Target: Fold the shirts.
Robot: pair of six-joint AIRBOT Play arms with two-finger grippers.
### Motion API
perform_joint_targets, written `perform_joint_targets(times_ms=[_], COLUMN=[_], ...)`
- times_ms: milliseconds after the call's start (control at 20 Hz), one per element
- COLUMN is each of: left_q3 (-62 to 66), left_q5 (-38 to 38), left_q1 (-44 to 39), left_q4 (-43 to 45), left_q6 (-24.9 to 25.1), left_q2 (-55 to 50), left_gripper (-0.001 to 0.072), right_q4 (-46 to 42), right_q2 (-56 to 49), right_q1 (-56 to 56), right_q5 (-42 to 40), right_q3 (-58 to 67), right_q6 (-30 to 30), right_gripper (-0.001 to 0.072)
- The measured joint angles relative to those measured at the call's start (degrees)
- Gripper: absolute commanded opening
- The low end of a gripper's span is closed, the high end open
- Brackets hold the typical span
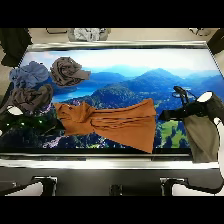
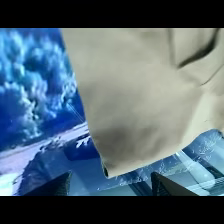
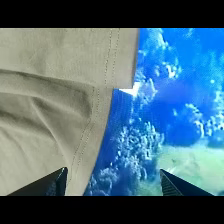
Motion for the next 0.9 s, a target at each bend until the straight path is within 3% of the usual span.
perform_joint_targets(times_ms=[200,250,300,350,400,700,900], left_q3=[-3.4,-3.7,-3.9,-4.2,-4.0,-1.6,-0.9], left_q5=[4.3,5.0,6.5,8.5,9.8,12.2,12.0], left_q1=[-3.7,-4.5,-5.4,-6.0,-6.3,-7.2,-7.3], left_q4=[-4.2,-4.9,-5.7,-5.3,-4.7,-5.6,-5.8], left_q6=[0.4,0.3,0.0,-0.2,-0.4,-1.6,-1.7], left_q2=[-2.1,-2.4,-2.8,-3.1,-3.3,-1.5,1.7], left_gripper=[0.0585,0.052,0.0232,0.0076,0.0028,0.0027,0.0027], right_q4=[0.0,0.0,0.1,0.1,0.1,2.0,10.4], right_q2=[0.0,0.0,0.0,0.0,0.0,-1.9,-5.8], right_q1=[0.0,0.0,0.0,0.0,0.0,0.0,0.0], right_q5=[-0.2,-0.2,-0.2,-0.3,-0.4,-7.6,-13.2], right_q3=[0.0,0.0,0.0,0.0,0.0,0.0,0.0], right_q6=[-0.2,-0.2,-0.3,-0.3,-0.3,0.1,-0.2], right_gripper=[0.0689,0.0689,0.0689,0.0689,0.0689,0.0669,0.0668])
